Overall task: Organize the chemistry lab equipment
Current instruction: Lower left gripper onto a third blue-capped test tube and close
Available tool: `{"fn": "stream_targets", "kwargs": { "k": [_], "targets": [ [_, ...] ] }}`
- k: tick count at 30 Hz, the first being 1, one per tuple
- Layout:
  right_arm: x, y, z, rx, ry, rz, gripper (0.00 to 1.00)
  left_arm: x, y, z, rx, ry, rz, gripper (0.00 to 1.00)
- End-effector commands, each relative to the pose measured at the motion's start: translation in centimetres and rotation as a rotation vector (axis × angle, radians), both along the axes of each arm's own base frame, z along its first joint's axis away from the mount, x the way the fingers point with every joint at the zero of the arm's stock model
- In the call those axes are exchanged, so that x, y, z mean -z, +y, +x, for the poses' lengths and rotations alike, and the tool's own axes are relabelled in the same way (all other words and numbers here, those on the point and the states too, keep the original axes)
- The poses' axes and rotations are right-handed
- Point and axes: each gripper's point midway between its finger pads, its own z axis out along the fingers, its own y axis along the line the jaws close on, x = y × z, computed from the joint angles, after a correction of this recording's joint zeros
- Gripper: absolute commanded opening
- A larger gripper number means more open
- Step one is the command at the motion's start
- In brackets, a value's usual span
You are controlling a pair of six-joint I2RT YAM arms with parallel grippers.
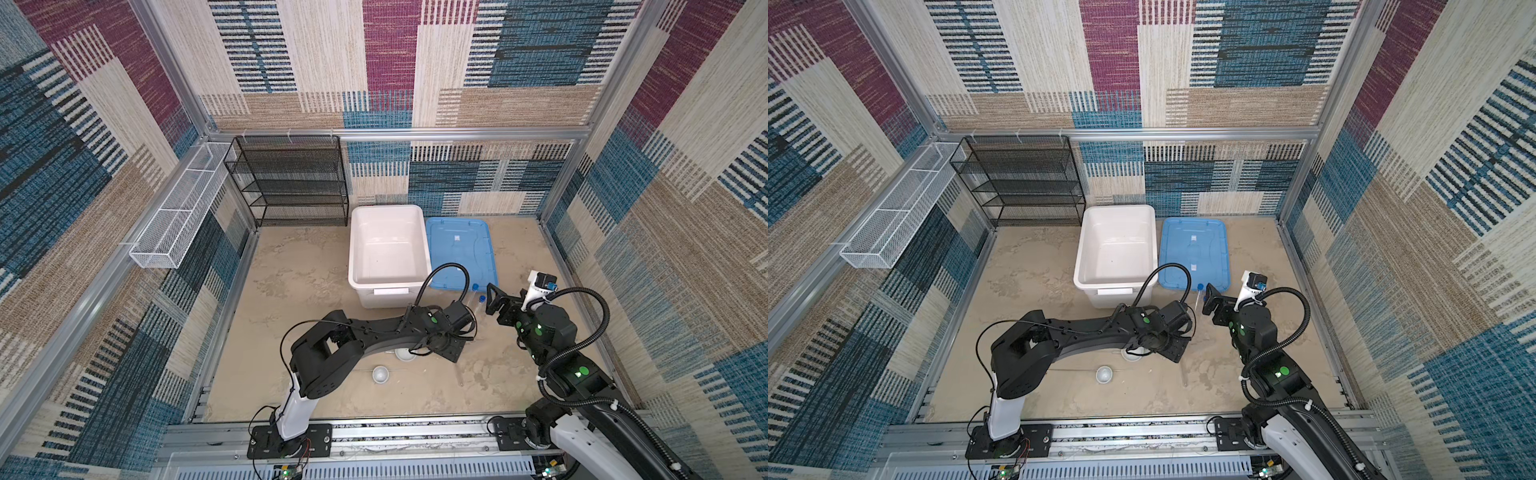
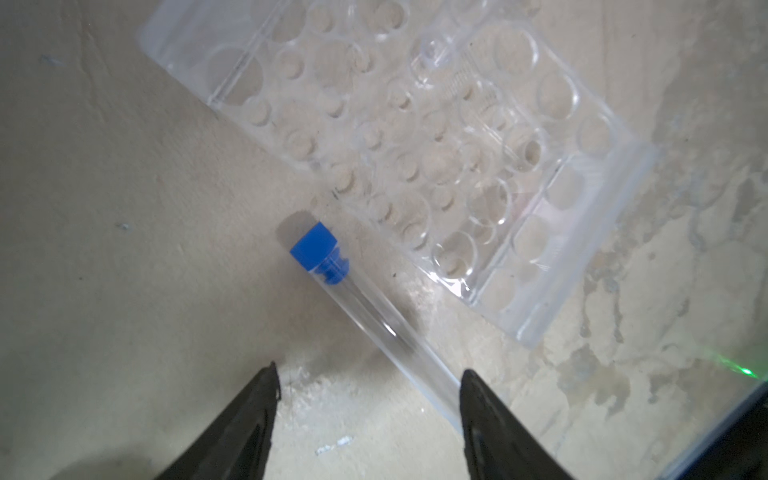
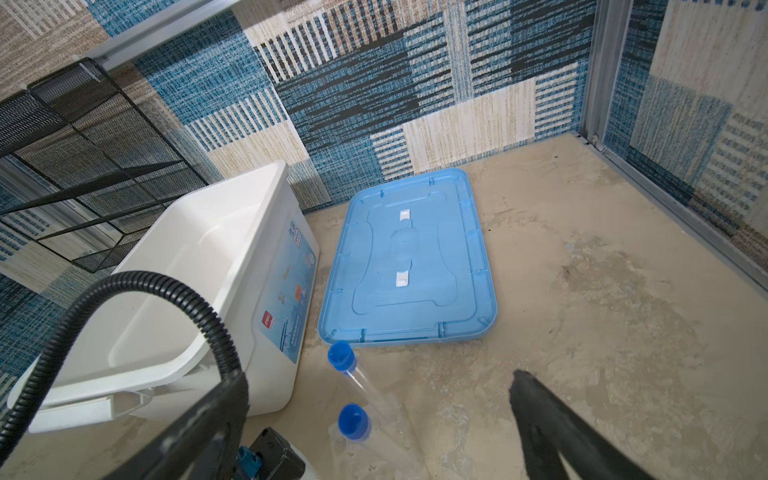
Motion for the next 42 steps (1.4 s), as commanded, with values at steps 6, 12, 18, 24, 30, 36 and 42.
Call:
{"fn": "stream_targets", "kwargs": {
  "k": [6,12,18,24,30,36,42],
  "targets": [
    [0.0,-0.4,0.0,0.016,-0.008,-0.021,0.99,1.3,0.9,0.3,0.006,-0.004,0.101,0.61],
    [0.5,-0.2,0.1,0.010,-0.003,-0.021,0.99,2.0,1.7,0.2,-0.012,0.008,0.141,0.41],
    [1.1,0.5,0.0,-0.036,0.002,-0.027,0.99,2.1,2.4,0.8,-0.044,0.009,0.148,0.31],
    [1.8,2.2,0.2,-0.127,0.015,-0.029,0.99,2.3,2.6,1.6,-0.079,0.032,0.099,0.15],
    [2.6,3.6,0.3,-0.196,0.037,-0.035,0.99,2.2,2.8,2.8,-0.102,0.021,0.092,0.20],
    [2.8,3.4,0.4,-0.184,0.047,-0.043,0.99,3.0,3.7,0.7,-0.059,0.069,0.139,0.36],
    [2.5,3.4,0.3,-0.186,0.036,-0.039,0.99,2.3,4.7,-1.1,-0.029,0.090,0.170,0.34]
  ]
}}
